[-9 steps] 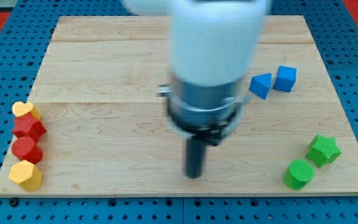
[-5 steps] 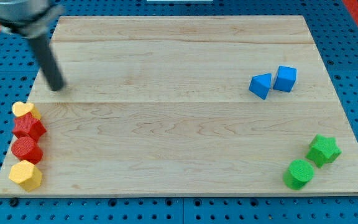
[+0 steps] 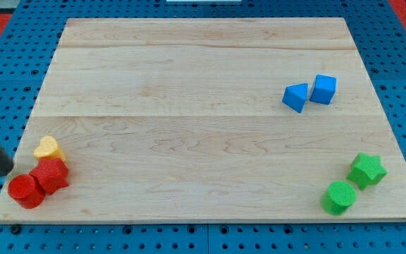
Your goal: Move the red star to the top center of the board
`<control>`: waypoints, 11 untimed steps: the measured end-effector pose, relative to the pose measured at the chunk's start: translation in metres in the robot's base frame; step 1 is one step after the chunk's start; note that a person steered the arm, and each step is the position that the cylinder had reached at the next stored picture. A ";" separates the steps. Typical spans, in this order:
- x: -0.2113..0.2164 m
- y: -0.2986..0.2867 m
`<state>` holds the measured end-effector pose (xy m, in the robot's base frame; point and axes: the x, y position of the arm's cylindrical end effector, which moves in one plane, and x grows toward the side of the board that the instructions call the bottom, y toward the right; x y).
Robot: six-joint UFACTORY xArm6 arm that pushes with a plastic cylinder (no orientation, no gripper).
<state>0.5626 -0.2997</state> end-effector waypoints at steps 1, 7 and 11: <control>0.042 0.014; -0.147 0.104; -0.137 0.231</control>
<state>0.4258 -0.0690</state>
